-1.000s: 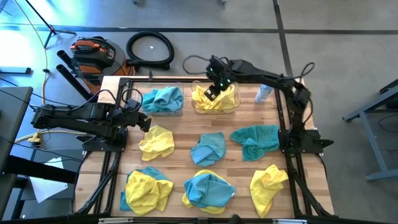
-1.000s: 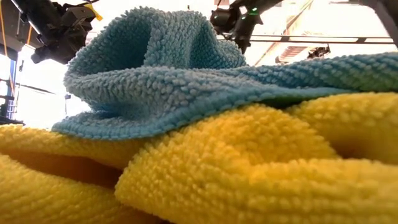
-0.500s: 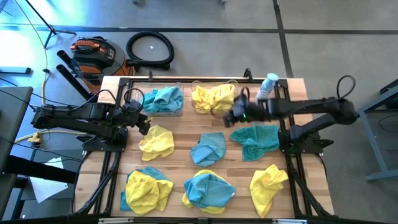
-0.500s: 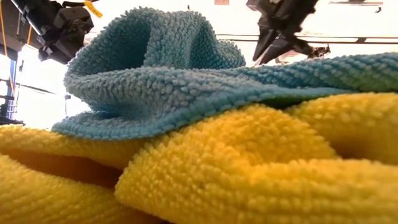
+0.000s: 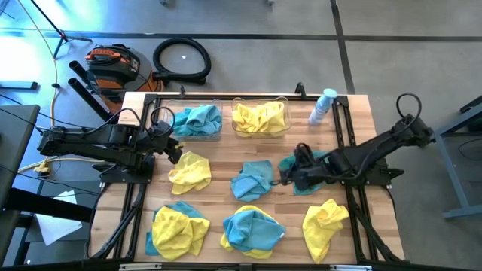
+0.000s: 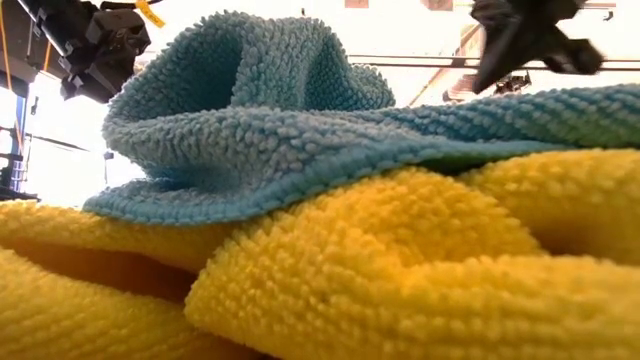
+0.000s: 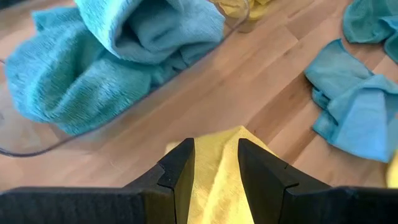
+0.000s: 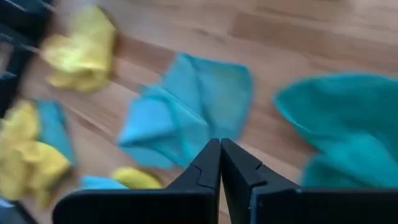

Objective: Sort microfiber towel by color & place in baskets
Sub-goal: Put the blue towel into the left transparent bin

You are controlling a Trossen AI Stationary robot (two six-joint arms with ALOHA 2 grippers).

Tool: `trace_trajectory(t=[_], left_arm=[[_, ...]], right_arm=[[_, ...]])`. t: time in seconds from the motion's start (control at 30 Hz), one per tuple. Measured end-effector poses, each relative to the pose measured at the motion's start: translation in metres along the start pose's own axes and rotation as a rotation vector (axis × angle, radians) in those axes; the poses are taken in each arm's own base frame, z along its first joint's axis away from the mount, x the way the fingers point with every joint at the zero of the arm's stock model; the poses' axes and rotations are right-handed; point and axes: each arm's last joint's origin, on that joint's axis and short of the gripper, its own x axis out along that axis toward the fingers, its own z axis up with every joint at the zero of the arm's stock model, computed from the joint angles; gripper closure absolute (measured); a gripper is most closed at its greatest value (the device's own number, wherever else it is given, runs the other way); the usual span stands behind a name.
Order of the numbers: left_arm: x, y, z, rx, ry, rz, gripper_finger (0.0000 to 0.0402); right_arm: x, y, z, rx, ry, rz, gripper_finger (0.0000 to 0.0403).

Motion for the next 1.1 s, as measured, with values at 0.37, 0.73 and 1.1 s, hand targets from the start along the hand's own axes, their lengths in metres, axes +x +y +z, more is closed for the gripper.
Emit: trace_trajectory(t=[0.37, 0.73, 1.1], left_arm=[[0.015, -0.019, -0.010, -0.129, 0.188, -0.038, 0.0303], [0.040, -0.072, -0.012, -0.266, 0.186, -0.103, 0.0332], [0.048, -0.149, 0.020, -0.250, 0.138, -0.071, 0.0371]], right_arm=[[-0.020, -0.028, -0.033, -0.076, 0.165, -0.228, 0.0402], [-0.036, -0.037, -0.055, -0.245, 0.239, -0.246, 0.0403], [-0.043, -0.051, -0.053, -0.370, 0.170, -0.354, 0.0403]])
